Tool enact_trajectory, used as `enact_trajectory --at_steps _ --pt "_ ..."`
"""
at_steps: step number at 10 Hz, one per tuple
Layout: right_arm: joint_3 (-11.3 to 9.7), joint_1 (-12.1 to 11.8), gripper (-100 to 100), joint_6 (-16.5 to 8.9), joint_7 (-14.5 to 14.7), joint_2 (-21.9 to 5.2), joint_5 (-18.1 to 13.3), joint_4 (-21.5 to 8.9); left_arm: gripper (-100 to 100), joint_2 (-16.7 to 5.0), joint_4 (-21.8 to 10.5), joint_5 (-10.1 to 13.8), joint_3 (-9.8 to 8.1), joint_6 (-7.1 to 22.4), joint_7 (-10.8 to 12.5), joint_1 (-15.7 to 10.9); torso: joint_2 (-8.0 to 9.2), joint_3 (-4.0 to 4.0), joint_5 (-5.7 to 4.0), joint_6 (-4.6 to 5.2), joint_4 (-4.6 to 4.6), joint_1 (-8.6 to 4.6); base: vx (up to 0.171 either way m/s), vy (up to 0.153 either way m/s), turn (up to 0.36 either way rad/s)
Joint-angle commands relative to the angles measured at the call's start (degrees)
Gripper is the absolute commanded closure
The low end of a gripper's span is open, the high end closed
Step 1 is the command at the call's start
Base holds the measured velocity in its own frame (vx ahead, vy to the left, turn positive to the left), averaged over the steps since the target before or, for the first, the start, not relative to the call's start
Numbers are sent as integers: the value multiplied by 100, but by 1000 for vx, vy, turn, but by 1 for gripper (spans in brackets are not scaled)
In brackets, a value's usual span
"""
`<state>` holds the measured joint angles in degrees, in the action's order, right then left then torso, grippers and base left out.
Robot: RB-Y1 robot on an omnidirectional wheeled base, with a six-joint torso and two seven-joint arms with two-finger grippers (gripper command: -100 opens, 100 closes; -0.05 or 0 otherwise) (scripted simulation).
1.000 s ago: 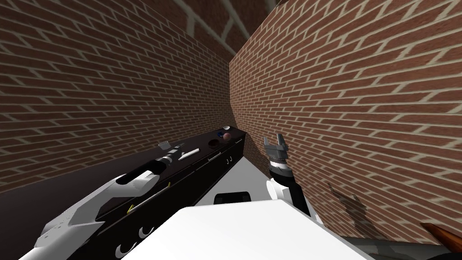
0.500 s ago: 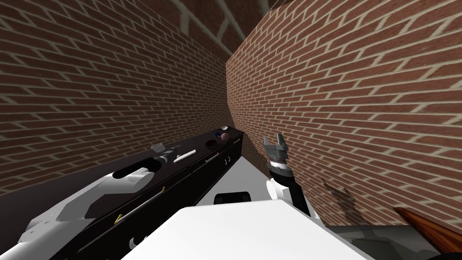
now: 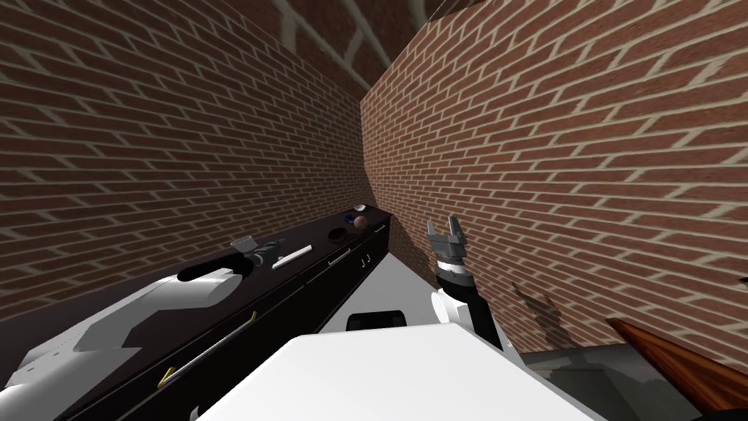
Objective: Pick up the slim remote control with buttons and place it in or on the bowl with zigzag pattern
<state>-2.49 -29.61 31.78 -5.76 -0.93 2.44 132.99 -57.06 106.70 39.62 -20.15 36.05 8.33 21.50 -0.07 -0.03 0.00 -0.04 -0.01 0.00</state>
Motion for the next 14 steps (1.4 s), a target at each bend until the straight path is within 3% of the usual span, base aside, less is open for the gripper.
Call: enact_trajectory --at_steps 1,2,4,5,6,7,9,10,11,12,14 --pt "0 0 0 0 0 0 0 0 -100 -53 -46 67 -24 215 15 0 0 0 0 0 0 0 9 -4 8" --pt "0 0 0 0 0 0 0 0 -100 -247 -289 308 -86 418 76 -31 3 2 1 -1 0 2 15 -14 -141" --pt "0 0 0 0 0 0 0 0 -100 -247 -289 308 -86 597 76 -31 1 0 0 -1 0 2 12 -4 -33" --pt "0 0 0 0 0 0 0 0 -100 -423 -536 545 -142 810 133 -63 4 2 1 -2 1 3 17 -10 -129" --pt "0 0 0 0 0 0 0 0 -100 -423 -536 545 -142 963 133 -63 1 0 0 3 0 2 19 -6 -78" --pt "0 0 0 0 0 0 0 0 -100 -581 -786 777 -189 1131 184 -96 -1 0 1 0 0 2 31 -3 -112" --pt "0 0 0 0 0 0 0 0 -100 -581 -786 777 -189 1345 184 -96 -5 -3 2 -1 -1 5 24 3 -35" --pt "0 0 0 0 0 0 0 0 -100 -722 -1037 1005 -228 1575 229 -129 0 0 2 -2 0 5 30 2 -120" --pt "0 0 0 0 0 0 0 0 -100 -722 -1037 1005 -228 1680 229 -129 -4 -3 2 2 -1 6 31 4 -84" --pt "0 0 0 0 0 0 0 0 -100 -845 -1289 1226 -258 1840 269 -161 -5 -3 1 -1 -1 5 37 5 -115" --pt "0 0 0 0 0 0 0 0 -100 -845 -1289 1226 -258 2058 269 -161 -5 -3 2 -1 -1 7 24 8 -27"
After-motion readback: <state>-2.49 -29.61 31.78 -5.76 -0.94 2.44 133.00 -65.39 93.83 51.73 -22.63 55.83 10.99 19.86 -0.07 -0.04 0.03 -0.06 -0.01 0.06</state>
